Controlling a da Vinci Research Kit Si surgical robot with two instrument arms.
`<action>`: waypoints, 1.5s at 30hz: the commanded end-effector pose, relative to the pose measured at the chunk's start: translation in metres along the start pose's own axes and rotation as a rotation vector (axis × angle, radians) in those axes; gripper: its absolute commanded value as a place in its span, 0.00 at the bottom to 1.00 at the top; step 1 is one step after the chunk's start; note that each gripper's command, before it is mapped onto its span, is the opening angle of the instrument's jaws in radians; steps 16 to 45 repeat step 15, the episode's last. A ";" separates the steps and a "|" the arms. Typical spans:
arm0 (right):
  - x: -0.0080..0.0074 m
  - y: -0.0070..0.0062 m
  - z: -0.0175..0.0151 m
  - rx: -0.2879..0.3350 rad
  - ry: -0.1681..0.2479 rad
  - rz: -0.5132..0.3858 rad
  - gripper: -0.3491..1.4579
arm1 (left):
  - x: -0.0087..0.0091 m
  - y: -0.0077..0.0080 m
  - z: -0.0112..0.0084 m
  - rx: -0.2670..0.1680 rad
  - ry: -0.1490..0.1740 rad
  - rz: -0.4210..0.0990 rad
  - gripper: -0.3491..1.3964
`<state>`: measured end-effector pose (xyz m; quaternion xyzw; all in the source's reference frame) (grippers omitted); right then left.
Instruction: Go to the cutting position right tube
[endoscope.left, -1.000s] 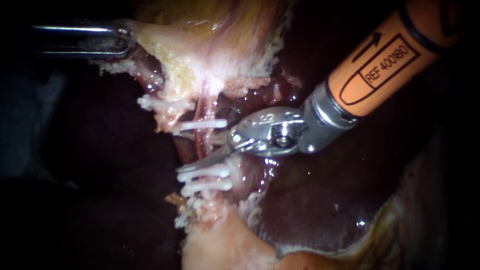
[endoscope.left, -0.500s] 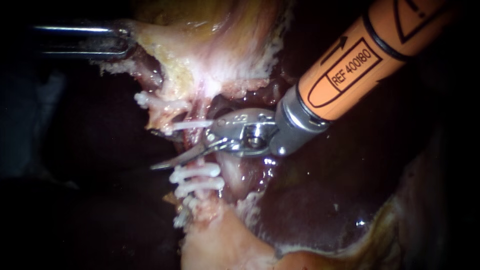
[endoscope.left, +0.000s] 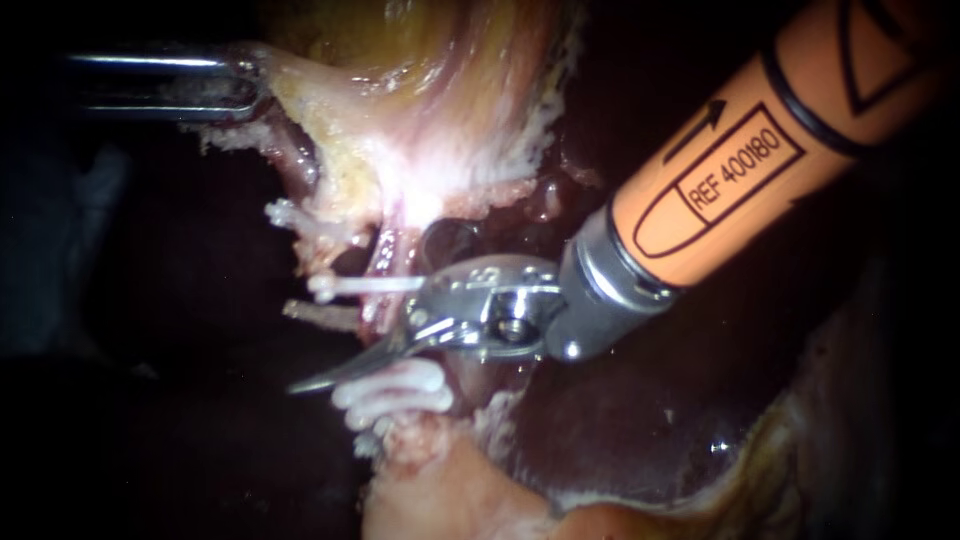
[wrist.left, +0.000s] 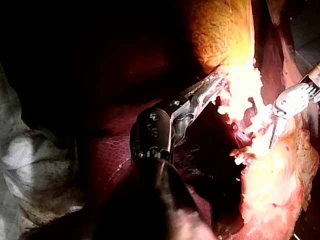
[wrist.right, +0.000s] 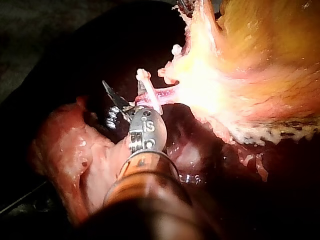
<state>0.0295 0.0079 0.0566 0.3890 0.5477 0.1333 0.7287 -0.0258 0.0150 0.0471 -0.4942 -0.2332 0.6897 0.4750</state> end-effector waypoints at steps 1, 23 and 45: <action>0.0003 -0.0002 -0.0003 0.001 0.007 0.001 0.85 | 0.0000 0.0000 0.0000 -0.001 0.000 0.000 0.00; 0.0006 -0.0002 -0.0012 -0.002 0.015 0.004 0.87 | 0.0000 -0.0001 0.0000 -0.001 0.000 0.000 0.00; 0.0006 -0.0002 -0.0012 -0.002 0.015 0.004 0.87 | 0.0000 -0.0001 0.0000 -0.001 0.000 0.000 0.00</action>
